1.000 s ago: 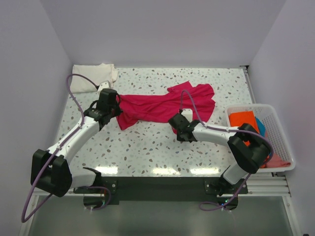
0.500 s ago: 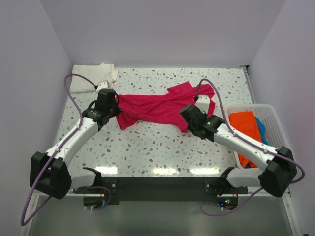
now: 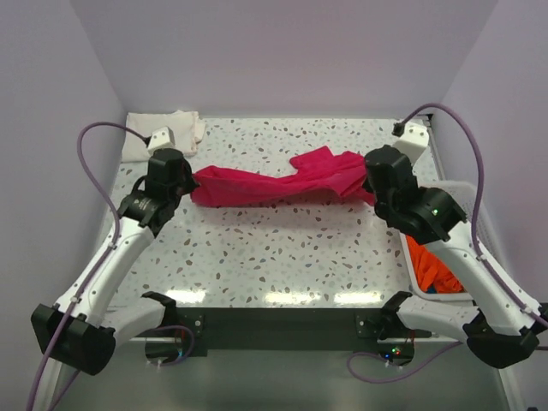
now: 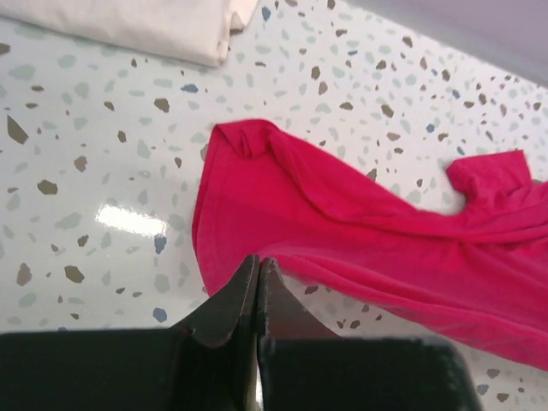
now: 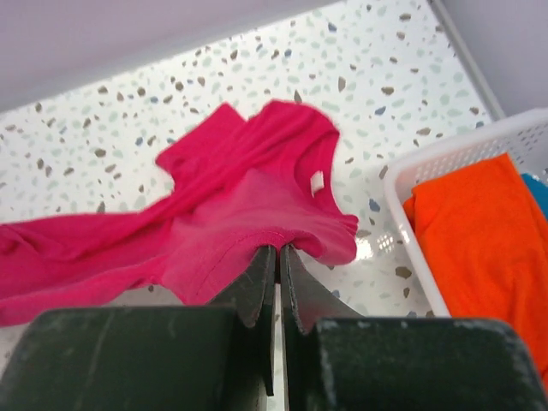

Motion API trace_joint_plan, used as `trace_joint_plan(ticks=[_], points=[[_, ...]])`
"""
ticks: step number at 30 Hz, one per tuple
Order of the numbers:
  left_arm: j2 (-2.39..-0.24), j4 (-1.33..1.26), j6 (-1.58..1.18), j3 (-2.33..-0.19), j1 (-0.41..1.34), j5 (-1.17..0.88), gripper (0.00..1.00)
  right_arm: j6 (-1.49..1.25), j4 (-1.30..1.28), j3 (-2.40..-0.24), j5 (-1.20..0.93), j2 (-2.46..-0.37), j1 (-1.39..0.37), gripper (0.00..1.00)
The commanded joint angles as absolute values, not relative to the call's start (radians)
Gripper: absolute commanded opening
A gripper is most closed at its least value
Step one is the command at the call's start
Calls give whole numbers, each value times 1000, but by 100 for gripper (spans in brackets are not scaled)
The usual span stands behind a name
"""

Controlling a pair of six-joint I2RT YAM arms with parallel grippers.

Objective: Fold and stack the t-shirts
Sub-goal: Flatten the tshirt out

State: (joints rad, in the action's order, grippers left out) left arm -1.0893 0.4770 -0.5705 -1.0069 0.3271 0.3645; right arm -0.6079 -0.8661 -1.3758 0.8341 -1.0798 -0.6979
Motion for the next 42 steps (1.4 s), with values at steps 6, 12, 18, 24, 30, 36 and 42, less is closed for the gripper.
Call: trace_joint_plan(ticks=[6, 12, 18, 24, 30, 36, 42], points=[[-924, 515, -466, -1198, 318, 428, 0, -433, -885, -1670, 922, -1026, -690, 0], [-861, 482, -442, -1336, 318, 365, 0, -309, -828, -1853, 833, -1012, -690, 0], [-896, 408, -428, -1450, 318, 367, 0, -204, -752, -1999, 753, -1081, -690, 0], [-1100, 289, -422, -1473, 318, 365, 0, -159, -701, -2094, 537, -1337, -613, 0], [-1356, 31, -376, -1500, 298, 342, 0, -345, -563, -2138, 89, -1613, -287, 0], [-1725, -40, -394, -1874, 198, 218, 0, -368, -538, -2550, 11, -1973, -229, 0], [-2003, 22, -425, -2399, 89, 49, 0, -385, -292, -2559, 61, -1933, -186, 0]])
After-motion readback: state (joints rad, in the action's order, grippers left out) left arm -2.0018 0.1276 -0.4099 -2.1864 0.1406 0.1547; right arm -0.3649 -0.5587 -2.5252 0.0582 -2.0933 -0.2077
